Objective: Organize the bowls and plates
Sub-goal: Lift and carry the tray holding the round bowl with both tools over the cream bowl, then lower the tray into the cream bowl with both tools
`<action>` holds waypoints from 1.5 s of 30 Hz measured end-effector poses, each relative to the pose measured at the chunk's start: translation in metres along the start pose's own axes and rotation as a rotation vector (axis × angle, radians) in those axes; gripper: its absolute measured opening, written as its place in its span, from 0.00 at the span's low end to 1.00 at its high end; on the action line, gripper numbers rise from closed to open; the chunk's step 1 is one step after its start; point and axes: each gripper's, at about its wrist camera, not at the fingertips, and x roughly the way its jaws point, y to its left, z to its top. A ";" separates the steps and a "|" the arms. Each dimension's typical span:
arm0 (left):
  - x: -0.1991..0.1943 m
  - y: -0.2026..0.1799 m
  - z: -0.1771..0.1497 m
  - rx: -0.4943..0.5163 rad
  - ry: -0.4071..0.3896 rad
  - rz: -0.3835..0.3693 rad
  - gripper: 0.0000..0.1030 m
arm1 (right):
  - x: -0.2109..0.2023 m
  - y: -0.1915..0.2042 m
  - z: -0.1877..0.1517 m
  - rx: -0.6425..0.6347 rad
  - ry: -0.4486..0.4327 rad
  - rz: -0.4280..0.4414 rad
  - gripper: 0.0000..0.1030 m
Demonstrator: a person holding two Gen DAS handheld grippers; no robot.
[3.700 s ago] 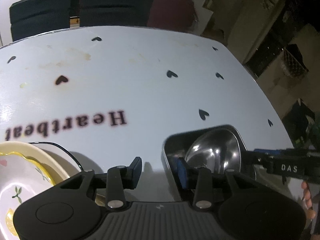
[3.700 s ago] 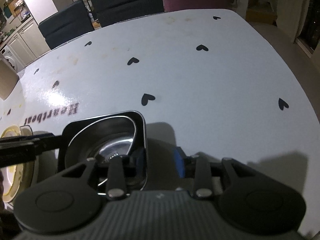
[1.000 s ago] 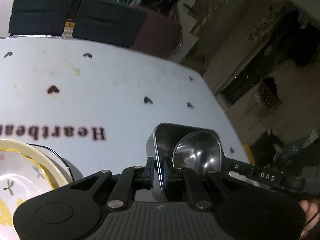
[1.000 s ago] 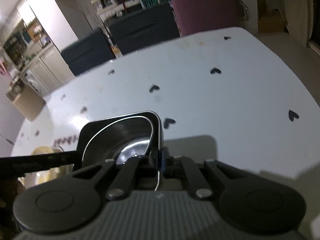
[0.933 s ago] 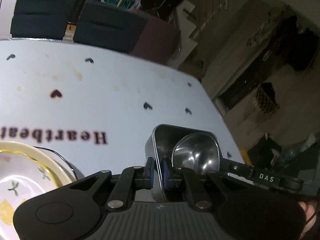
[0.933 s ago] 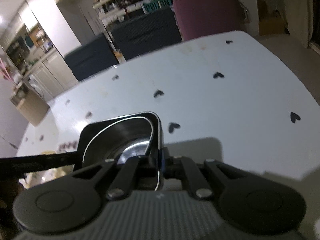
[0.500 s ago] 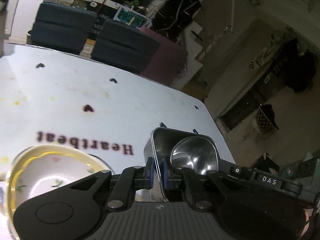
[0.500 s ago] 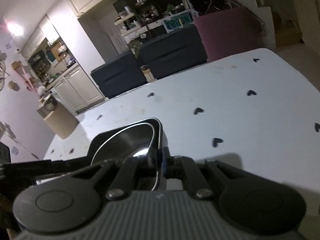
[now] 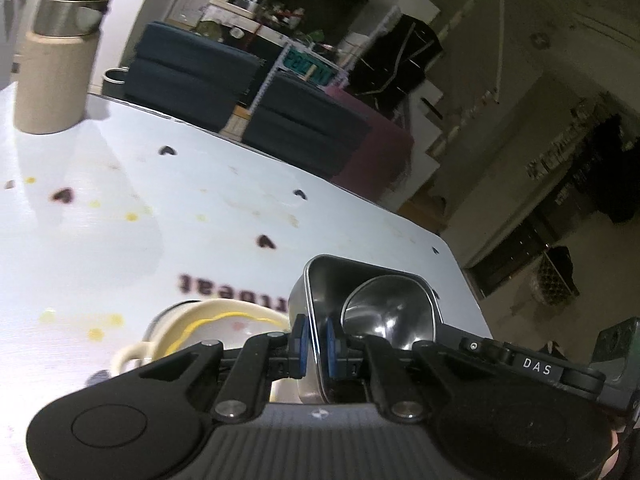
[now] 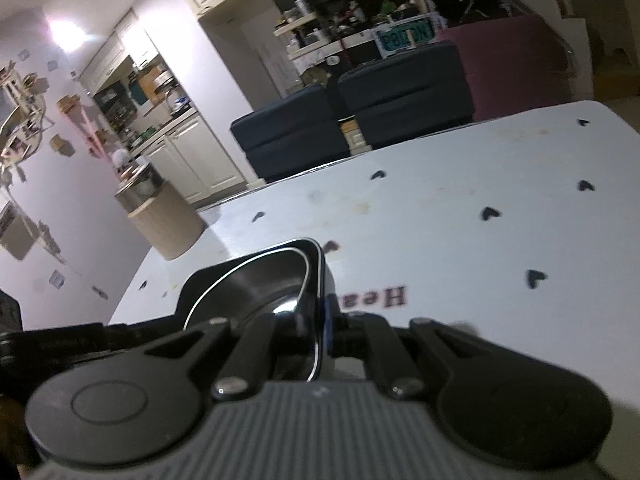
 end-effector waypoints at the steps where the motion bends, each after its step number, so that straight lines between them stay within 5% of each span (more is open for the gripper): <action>1: -0.004 0.004 0.000 -0.005 -0.003 0.005 0.10 | 0.003 0.003 -0.001 -0.004 0.004 0.005 0.06; 45: -0.006 0.048 -0.013 -0.053 0.108 0.116 0.09 | 0.043 0.045 -0.027 -0.043 0.227 -0.020 0.10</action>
